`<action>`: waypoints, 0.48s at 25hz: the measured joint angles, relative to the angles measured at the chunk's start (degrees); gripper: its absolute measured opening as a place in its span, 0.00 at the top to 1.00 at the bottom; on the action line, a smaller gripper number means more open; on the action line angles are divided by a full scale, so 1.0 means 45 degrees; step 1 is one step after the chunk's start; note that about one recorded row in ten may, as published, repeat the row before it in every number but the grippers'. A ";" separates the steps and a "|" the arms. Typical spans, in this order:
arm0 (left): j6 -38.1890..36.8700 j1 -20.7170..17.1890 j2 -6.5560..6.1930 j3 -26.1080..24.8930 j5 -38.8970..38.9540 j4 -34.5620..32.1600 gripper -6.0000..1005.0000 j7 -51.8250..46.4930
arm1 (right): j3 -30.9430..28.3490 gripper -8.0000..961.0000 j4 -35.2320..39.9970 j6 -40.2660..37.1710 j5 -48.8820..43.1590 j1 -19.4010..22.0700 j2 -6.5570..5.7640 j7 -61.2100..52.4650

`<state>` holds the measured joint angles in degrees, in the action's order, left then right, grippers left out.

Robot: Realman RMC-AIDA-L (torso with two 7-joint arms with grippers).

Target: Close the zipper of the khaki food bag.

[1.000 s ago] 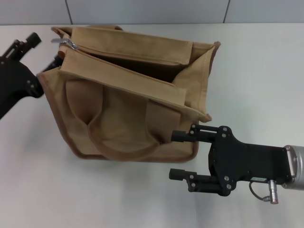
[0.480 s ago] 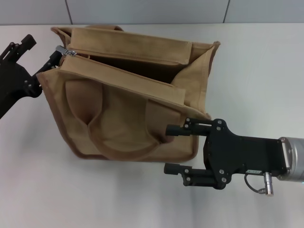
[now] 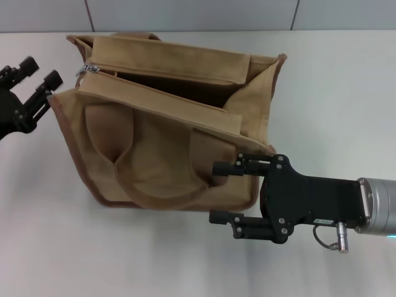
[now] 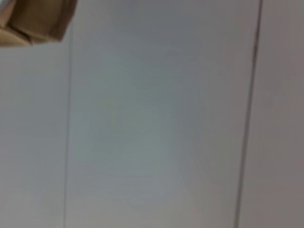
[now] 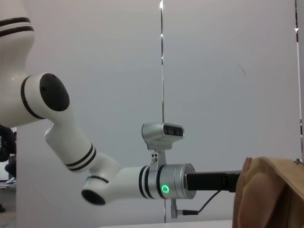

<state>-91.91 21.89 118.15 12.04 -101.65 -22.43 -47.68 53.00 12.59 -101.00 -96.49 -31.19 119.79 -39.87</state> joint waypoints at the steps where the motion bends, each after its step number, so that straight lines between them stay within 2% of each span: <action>1: 0.0040 -0.0003 -0.0002 0.0263 -0.0319 -0.0531 0.47 -0.0656 | 0.0000 0.30 -0.0009 0.0013 0.0033 0.0014 0.0001 0.0001; 2: 0.0046 -0.0006 -0.0002 0.0416 -0.0455 -0.0785 0.49 -0.0934 | 0.0000 0.30 -0.0021 0.0039 0.0070 0.0029 0.0001 0.0003; 7: -0.0138 -0.0121 0.0010 0.1700 -0.0608 -0.1684 0.34 -0.1383 | -0.0001 0.30 -0.0117 0.0232 0.0150 0.0033 0.0001 0.0008; 12: -0.0185 0.0042 0.0068 0.2003 -0.0522 -0.1654 0.32 -0.1405 | -0.0001 0.30 -0.0198 0.0259 0.0155 -0.0005 0.0001 0.0012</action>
<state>-92.74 22.08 118.46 21.05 -104.00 -29.87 -54.00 53.00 11.70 -99.84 -95.79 -31.21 119.80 -39.81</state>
